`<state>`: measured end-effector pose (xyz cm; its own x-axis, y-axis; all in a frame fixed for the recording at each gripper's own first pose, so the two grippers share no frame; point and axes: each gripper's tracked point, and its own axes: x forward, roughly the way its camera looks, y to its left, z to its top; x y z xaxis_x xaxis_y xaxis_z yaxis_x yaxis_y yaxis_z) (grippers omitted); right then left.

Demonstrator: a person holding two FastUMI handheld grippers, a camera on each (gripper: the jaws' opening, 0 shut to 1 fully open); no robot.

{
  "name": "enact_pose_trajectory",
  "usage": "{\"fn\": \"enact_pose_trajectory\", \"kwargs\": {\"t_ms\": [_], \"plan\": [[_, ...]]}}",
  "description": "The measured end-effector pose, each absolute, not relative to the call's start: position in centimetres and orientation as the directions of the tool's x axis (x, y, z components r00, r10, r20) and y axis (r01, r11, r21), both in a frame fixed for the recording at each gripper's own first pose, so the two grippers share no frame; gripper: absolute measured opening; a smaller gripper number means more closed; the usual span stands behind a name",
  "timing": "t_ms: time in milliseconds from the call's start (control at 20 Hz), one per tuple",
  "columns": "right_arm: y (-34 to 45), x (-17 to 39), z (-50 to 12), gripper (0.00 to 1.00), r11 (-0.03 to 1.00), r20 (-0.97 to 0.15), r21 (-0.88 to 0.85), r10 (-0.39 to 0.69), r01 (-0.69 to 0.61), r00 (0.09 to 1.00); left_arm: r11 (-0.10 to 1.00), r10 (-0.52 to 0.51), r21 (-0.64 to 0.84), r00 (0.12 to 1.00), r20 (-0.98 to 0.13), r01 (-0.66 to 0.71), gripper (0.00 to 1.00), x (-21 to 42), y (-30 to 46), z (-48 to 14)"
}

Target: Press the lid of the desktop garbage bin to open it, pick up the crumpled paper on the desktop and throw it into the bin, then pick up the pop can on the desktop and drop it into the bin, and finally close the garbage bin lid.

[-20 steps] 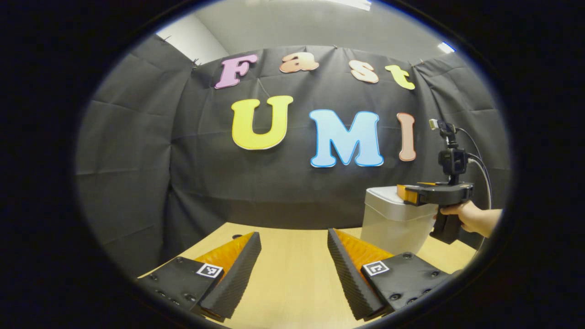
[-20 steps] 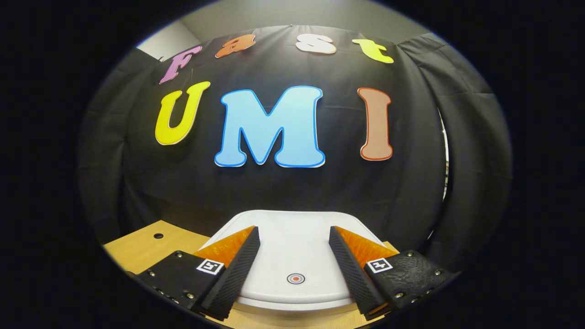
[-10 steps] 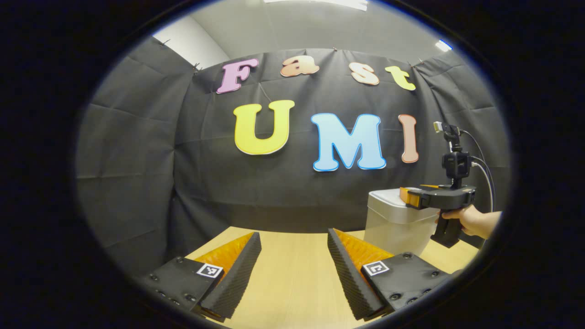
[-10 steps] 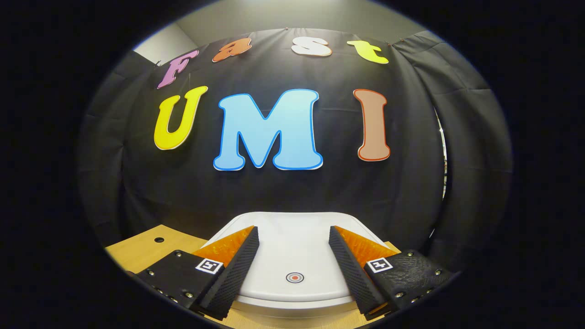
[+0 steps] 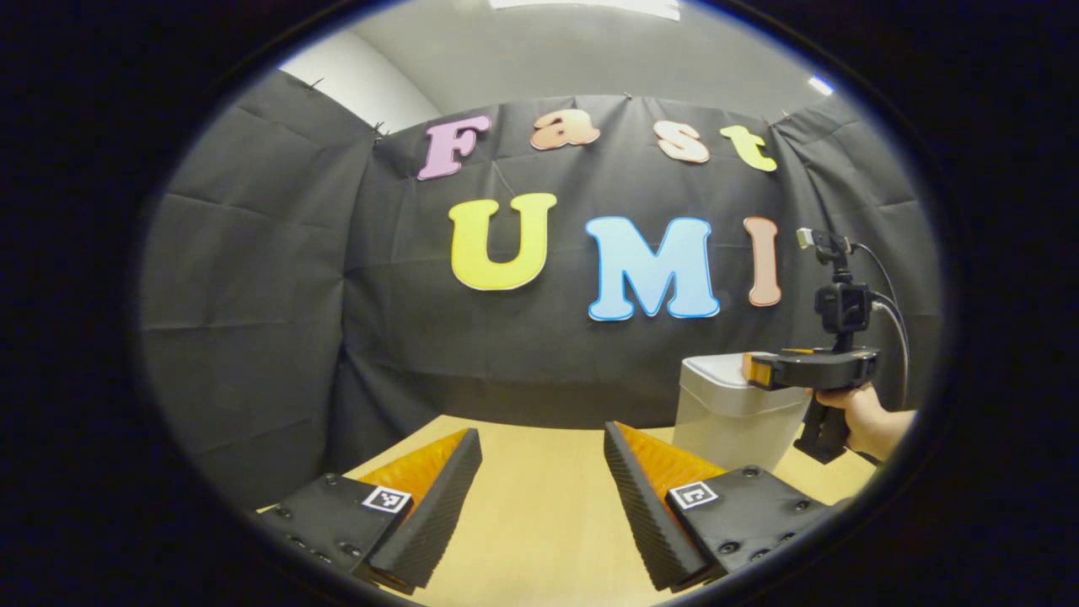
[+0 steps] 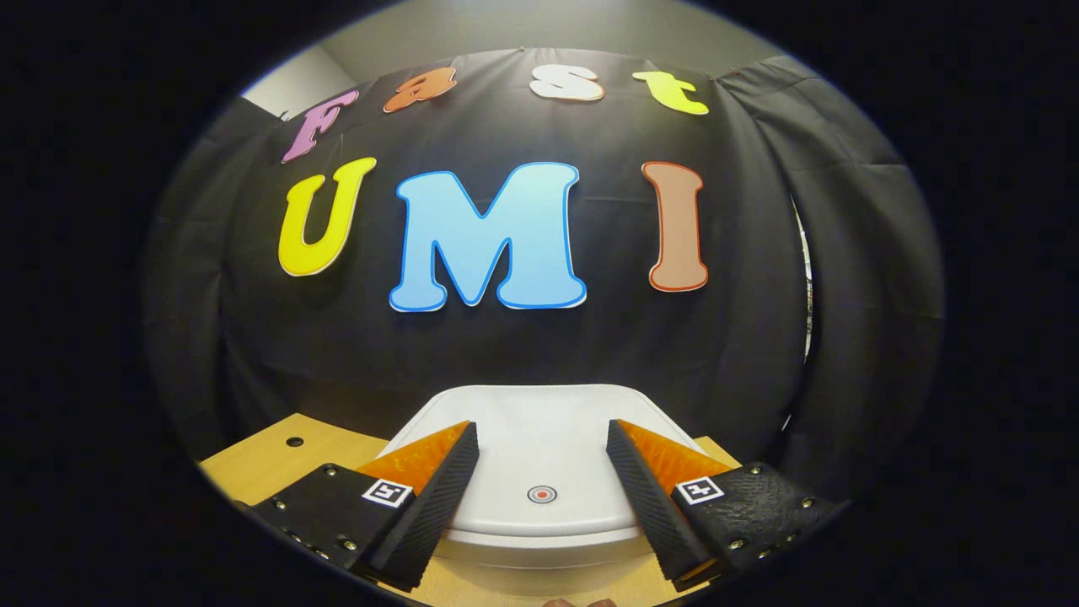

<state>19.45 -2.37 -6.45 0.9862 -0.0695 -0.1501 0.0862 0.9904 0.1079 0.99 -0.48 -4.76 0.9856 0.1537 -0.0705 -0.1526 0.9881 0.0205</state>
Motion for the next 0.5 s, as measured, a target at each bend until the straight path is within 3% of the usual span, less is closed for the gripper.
{"fn": "enact_pose_trajectory", "kwargs": {"t_ms": [200,500], "plan": [[-1.8,16.0,-5.8,0.98,0.998,-0.154,0.04,-0.034,0.041,0.988,0.983,0.182,0.044,0.981,-0.062,-0.179,0.96,0.8,-0.9,-4.2],[-0.3,9.2,-3.7,0.97,0.999,-0.132,0.008,0.033,-0.032,0.991,0.991,0.128,0.031,0.991,-0.037,-0.127,0.96,1.7,-2.5,-4.1]]}}
